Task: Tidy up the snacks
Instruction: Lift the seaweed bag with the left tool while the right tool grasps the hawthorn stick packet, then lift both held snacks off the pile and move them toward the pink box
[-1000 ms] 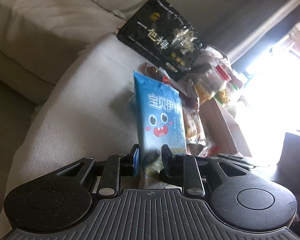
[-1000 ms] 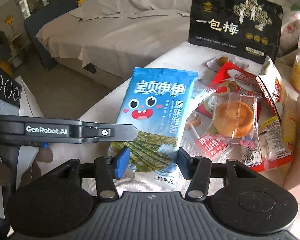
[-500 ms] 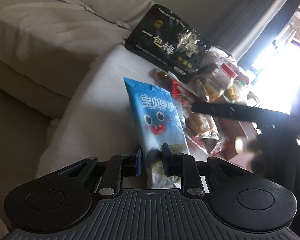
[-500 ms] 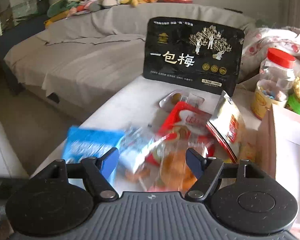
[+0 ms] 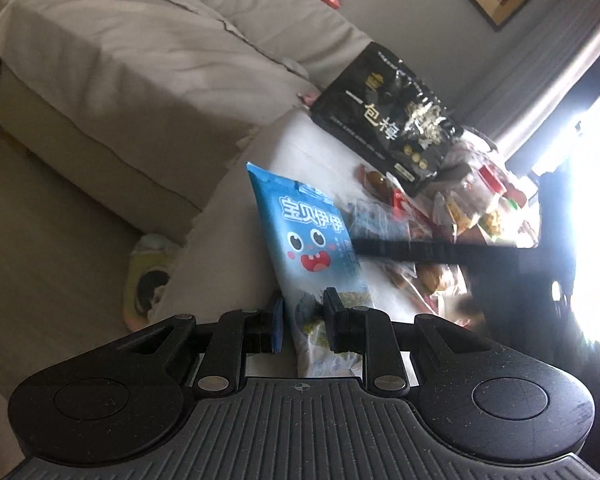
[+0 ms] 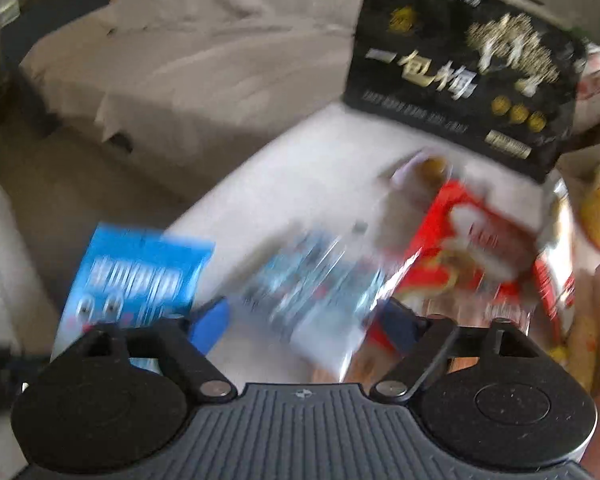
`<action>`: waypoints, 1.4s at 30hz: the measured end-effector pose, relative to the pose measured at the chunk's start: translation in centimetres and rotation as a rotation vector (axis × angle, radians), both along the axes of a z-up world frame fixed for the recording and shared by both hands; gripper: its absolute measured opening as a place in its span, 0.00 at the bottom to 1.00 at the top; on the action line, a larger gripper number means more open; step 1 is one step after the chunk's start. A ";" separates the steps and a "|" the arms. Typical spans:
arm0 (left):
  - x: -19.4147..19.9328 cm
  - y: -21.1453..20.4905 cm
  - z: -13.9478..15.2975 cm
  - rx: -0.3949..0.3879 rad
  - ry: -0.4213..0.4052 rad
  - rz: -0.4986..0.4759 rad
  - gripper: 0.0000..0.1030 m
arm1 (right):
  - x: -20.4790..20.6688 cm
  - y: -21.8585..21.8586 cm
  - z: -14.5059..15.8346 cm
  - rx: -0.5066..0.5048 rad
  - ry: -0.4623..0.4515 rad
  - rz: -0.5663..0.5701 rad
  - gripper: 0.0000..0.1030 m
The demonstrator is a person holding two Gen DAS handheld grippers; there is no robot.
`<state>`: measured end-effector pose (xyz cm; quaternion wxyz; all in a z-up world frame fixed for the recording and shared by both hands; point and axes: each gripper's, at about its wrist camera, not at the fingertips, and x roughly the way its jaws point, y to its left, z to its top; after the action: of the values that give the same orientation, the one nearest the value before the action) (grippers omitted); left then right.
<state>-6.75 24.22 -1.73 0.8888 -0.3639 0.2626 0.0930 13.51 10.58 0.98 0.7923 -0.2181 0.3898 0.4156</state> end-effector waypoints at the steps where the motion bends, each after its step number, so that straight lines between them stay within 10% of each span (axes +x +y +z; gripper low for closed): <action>1: 0.0 -0.1 0.0 0.003 0.001 0.000 0.24 | -0.5 -0.5 0.0 -0.013 -0.025 0.012 0.62; 7: 0.2 -0.5 0.2 0.015 0.009 -0.011 0.24 | -2.6 -4.8 0.5 -0.006 -0.019 0.042 0.42; 23: 2.1 -3.0 1.1 0.082 0.040 -0.089 0.24 | -5.1 -12.5 1.1 0.093 -0.051 -0.001 0.55; 42: 9.5 -3.8 0.8 0.110 0.011 -0.137 0.38 | -3.8 -10.4 -0.5 0.151 -0.042 -0.042 0.57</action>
<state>2.70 20.44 -0.89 0.9103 -0.2952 0.2860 0.0481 9.72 0.19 0.48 0.8231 -0.1585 0.3450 0.4223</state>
